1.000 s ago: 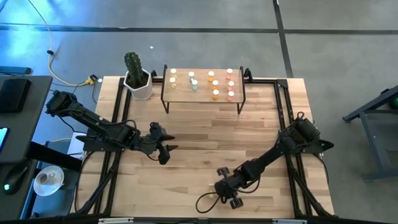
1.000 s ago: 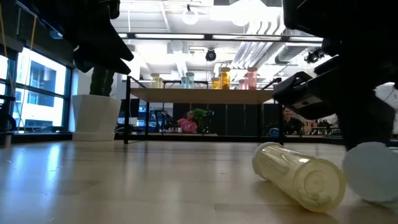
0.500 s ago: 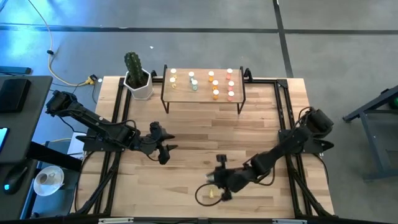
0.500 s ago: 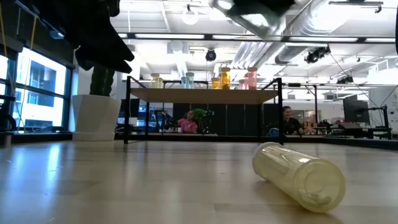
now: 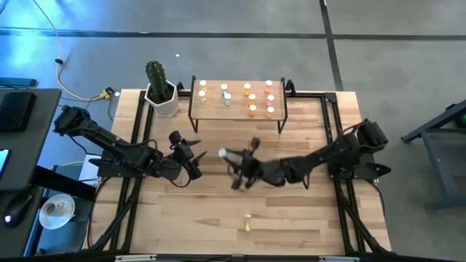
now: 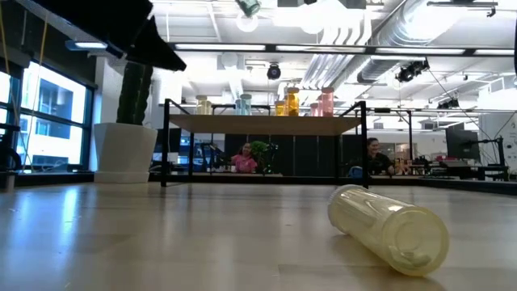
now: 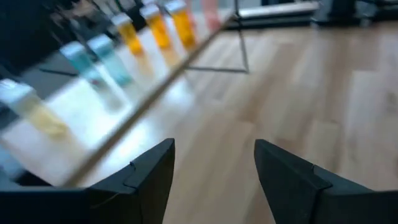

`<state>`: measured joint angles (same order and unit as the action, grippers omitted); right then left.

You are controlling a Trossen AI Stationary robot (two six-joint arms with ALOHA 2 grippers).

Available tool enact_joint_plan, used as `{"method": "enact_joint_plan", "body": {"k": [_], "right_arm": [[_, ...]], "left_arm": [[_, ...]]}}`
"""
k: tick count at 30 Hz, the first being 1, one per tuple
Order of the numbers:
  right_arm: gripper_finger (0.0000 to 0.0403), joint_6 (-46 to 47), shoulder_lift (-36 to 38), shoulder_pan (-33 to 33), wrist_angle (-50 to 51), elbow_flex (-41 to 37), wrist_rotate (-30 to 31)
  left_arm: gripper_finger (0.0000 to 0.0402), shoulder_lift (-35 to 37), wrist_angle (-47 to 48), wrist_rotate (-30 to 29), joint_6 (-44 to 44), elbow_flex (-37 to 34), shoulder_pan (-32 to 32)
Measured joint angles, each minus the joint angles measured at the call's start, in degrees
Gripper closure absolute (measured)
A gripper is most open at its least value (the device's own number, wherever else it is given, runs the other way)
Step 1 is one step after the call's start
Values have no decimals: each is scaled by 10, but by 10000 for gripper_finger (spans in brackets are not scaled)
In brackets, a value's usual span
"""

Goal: Pick and place medicine bottles onto shelf by color
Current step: Put the blue pill bottle on the shelf aligned with other blue pill bottles

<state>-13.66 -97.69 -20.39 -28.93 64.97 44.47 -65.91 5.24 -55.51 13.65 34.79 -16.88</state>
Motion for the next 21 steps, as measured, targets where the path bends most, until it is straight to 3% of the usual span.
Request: {"method": "enact_joint_plan", "body": {"k": [5,16,21], "right_arm": [[322,-29,0,42,-55,0,-2],[322,-98,0,91,-188,0,-66],[322,-98,0,108,-195,0,-167]], "left_arm": [[190,0,-50,-35,-42,0,0],[190,0,-217,-14,-172,0,3],[190,0,-291,55,-207,0,28]]}}
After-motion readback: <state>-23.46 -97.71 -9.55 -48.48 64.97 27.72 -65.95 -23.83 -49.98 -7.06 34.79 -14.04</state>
